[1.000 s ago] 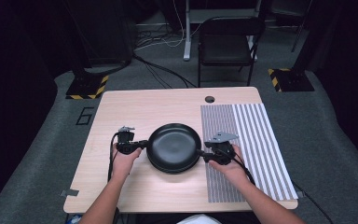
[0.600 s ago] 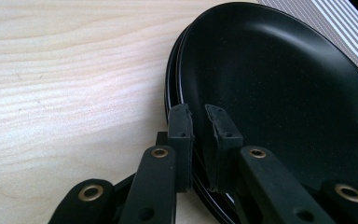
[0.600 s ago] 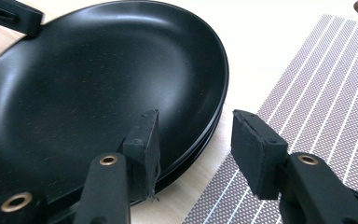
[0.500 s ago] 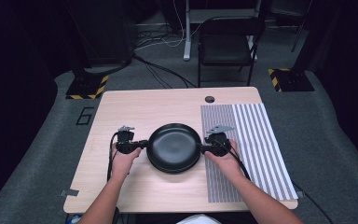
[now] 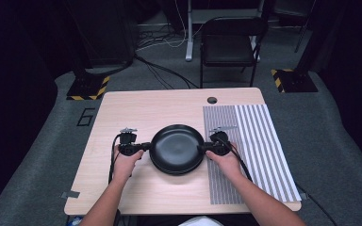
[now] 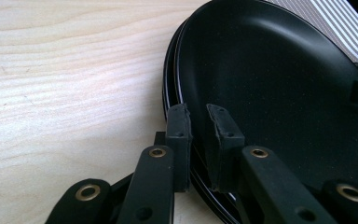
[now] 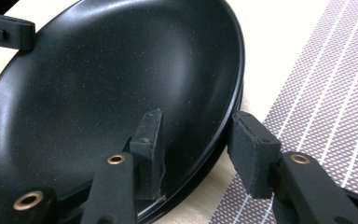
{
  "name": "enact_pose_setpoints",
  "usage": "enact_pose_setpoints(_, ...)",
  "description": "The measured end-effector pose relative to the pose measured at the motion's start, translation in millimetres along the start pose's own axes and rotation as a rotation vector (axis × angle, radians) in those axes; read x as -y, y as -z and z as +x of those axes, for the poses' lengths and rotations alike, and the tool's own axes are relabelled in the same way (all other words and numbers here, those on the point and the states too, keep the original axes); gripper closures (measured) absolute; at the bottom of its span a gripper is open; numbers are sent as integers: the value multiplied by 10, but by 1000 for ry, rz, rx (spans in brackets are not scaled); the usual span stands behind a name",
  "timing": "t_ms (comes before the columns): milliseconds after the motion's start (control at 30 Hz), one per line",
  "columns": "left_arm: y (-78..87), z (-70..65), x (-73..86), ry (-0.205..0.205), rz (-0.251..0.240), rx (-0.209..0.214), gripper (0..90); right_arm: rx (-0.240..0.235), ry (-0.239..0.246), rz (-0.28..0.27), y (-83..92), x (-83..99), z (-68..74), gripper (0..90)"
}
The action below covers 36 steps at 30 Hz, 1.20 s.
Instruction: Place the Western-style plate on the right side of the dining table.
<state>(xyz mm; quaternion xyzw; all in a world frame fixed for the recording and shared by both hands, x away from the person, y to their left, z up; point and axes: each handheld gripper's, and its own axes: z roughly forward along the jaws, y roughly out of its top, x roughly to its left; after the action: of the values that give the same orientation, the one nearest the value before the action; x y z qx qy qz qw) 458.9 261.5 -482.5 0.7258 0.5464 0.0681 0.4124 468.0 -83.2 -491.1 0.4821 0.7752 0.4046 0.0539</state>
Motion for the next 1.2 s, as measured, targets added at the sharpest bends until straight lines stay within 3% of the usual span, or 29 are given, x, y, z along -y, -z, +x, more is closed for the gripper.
enact_pose_setpoints(100,-10,-40,-1,-10,3,-17,800,-1,3,-10,0,2,-10,563)
enact_pose_setpoints(233,-29,-72,-12,-19,9,-27,802,-9,-48,6,13,-5,-19,598)
enact_pose_setpoints(467,-55,-57,-23,10,8,-15,803,-28,-75,5,20,-10,-66,625)
enact_pose_setpoints(733,-149,-104,-58,21,4,-34,790,-36,-108,-6,53,-18,-111,658)
enact_pose_setpoints(933,-222,-147,-63,20,-4,-46,770,-47,-120,-18,71,-29,-159,675)
enact_pose_setpoints(1067,-248,-189,-77,5,-2,-53,771,-49,-155,-24,103,-47,-198,695)
enact_pose_setpoints(1200,-299,-229,-98,6,-6,-60,770,-38,-152,-32,123,-67,-217,694)
